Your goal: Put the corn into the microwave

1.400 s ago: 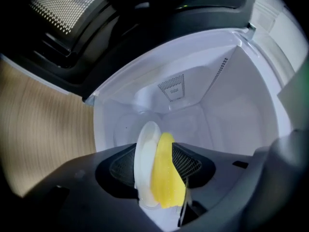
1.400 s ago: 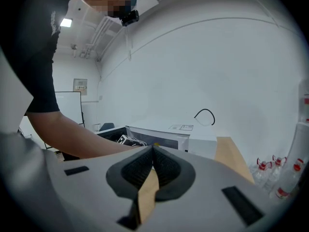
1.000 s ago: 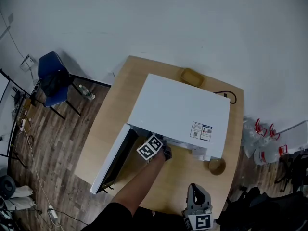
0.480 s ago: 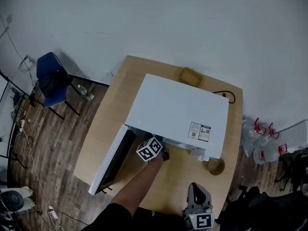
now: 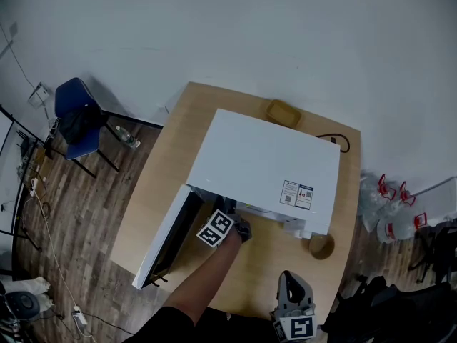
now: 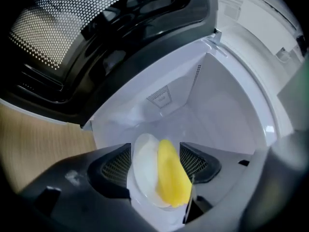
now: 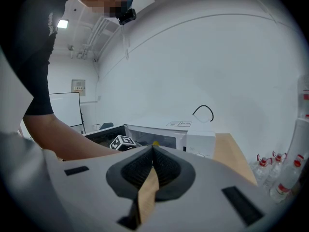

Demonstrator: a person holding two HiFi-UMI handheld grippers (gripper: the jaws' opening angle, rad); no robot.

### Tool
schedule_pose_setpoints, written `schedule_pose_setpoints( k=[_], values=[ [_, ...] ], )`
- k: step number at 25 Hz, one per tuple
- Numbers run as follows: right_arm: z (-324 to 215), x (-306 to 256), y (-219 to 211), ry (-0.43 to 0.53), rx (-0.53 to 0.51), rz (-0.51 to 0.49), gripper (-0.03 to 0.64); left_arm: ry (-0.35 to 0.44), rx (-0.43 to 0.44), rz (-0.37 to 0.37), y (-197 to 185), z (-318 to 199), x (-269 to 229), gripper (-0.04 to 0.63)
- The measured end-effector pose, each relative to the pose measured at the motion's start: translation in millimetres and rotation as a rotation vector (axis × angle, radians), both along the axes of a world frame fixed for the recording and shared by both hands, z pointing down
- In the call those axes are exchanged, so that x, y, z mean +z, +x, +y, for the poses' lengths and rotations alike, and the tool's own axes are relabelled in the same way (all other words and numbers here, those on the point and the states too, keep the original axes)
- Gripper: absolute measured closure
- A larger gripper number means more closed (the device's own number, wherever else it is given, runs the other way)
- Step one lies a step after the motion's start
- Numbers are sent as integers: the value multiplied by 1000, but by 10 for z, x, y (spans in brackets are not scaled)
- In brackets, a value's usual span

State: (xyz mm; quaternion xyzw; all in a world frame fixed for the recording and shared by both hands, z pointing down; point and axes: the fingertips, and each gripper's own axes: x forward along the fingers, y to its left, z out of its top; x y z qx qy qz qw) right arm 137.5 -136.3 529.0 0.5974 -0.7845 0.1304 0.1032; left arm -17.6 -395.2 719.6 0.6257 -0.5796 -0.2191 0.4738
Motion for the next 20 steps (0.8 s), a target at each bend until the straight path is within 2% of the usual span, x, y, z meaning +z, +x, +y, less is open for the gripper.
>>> schedule_pose_setpoints(
  k=[3, 9, 15, 20],
  values=[
    [32, 59, 8, -14, -5, 7, 557, -7, -1, 3, -31, 51, 3, 305],
    [35, -2, -34, 14, 1, -21, 557, -18, 39, -30, -142, 313, -8, 305],
    [188, -71, -93, 28, 6, -17, 557, 19, 166, -50, -123, 863, -217, 305],
    [430, -191, -128, 62, 29, -20, 557, 110, 302, -140, -272, 1478, -616, 305]
  ],
)
